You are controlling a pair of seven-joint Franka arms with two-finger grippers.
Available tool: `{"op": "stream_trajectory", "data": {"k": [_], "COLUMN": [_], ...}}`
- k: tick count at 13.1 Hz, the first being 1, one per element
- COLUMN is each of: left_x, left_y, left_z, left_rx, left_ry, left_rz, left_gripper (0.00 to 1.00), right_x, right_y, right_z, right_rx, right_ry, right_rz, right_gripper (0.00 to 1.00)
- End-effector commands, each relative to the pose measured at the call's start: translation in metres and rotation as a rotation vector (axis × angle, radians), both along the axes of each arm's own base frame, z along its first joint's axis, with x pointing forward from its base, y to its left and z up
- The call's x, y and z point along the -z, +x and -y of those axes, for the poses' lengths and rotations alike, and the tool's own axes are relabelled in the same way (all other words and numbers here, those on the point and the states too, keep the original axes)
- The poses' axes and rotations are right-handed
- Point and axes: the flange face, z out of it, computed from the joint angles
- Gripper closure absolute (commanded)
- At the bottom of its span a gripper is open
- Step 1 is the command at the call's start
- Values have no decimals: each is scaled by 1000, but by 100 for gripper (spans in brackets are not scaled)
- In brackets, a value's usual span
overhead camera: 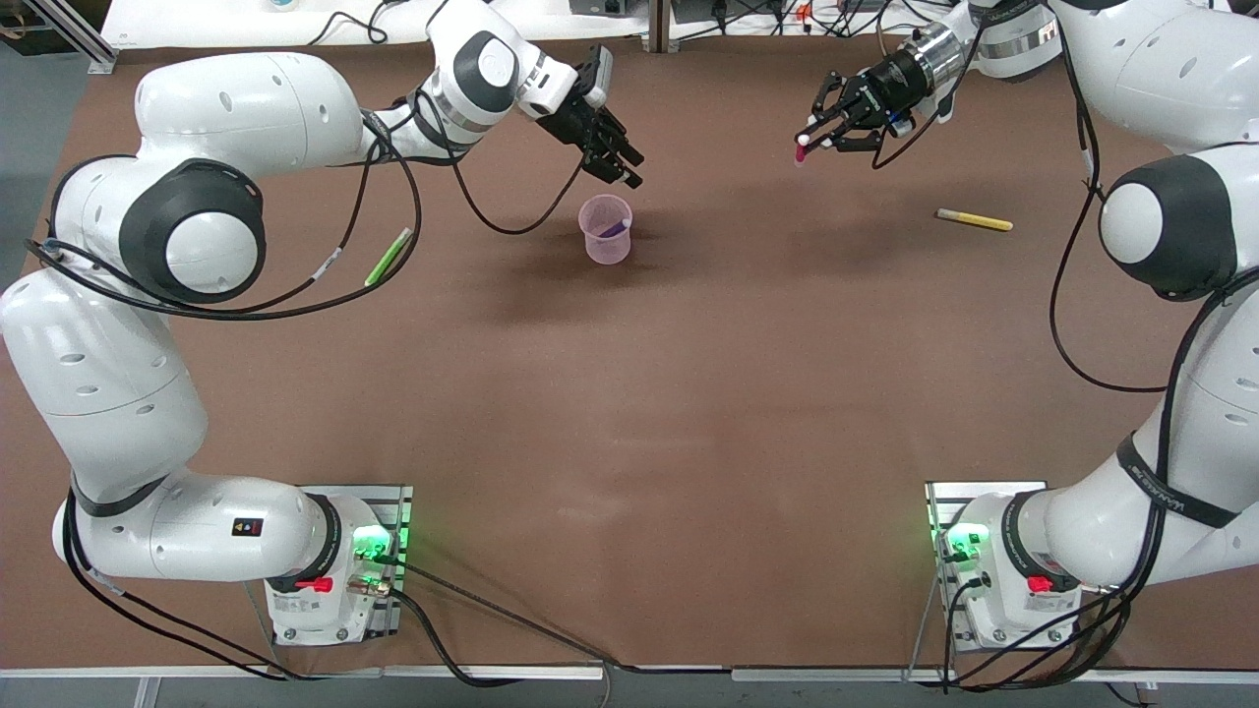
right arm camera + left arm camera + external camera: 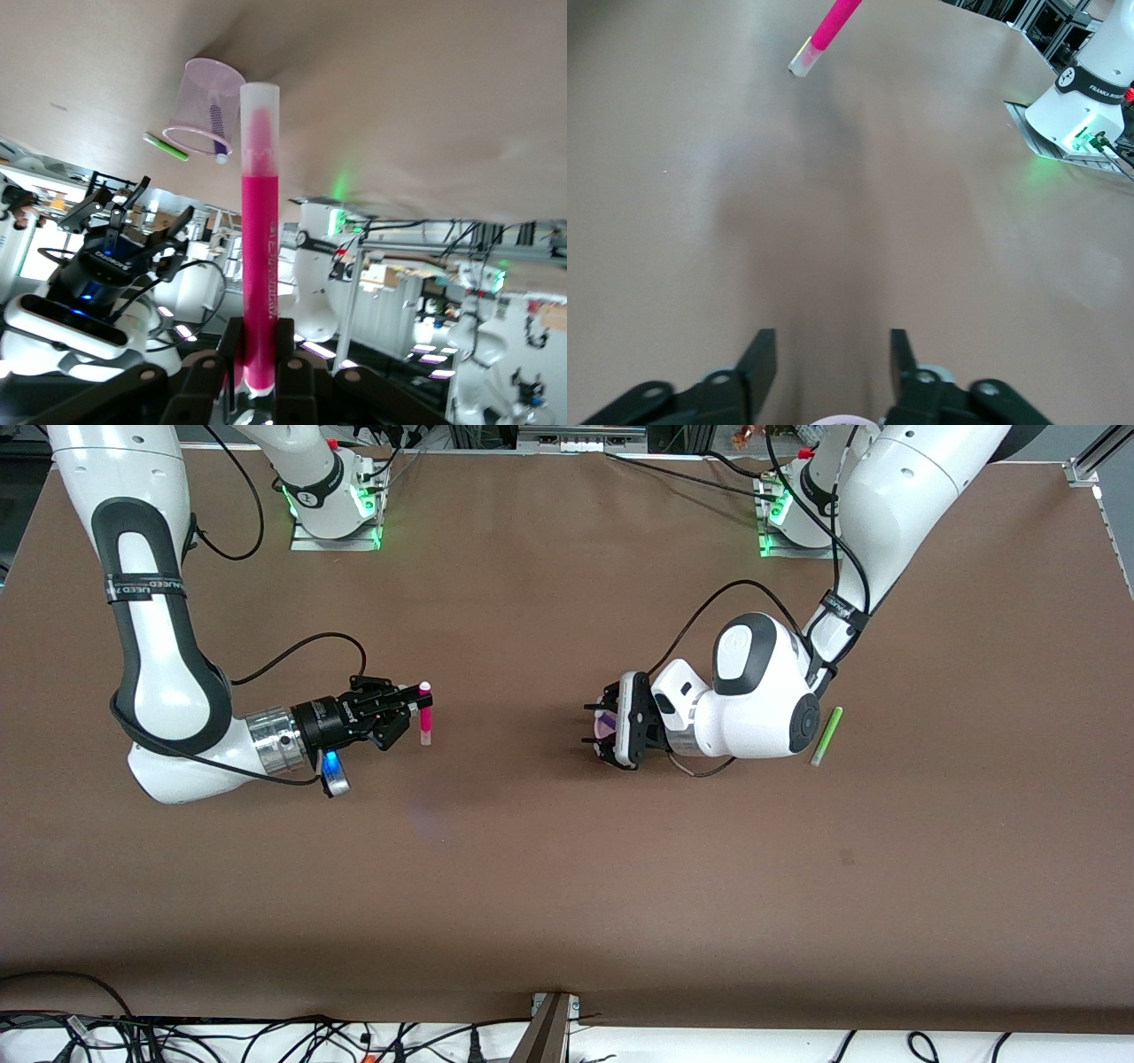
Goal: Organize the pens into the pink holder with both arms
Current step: 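Lower the blue marker into the pink cup and open the left gripper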
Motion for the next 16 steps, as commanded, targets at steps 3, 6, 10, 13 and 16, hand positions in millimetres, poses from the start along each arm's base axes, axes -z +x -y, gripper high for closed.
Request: {"op": "stream_trajectory", "data": {"k": [3, 6, 10, 13, 16], "left_x": [-46, -56, -75, -126, -177], "left_y": [-1, -1, 8, 5, 6], "left_z": [-16, -35, -98, -152, -192], "left_rx": [-23, -117, -214, -348, -467], "left_ry": [43, 129, 343, 598, 772], "left_rz": [-78, -234, -327, -354, -352], "left_gripper": [0, 0, 0, 0, 0], "right_x": [-10, -7, 3, 13, 14], "right_y": [6, 5, -1, -14, -30], "right_z": [-25, -55, -102, -142, -195], "right_rx": [83, 151, 216, 261, 324], "right_ry": [-10, -60, -66, -81, -108], "right_rz": [-145, -230, -297, -288, -273], "right_gripper": [100, 100, 100, 100, 100]}}
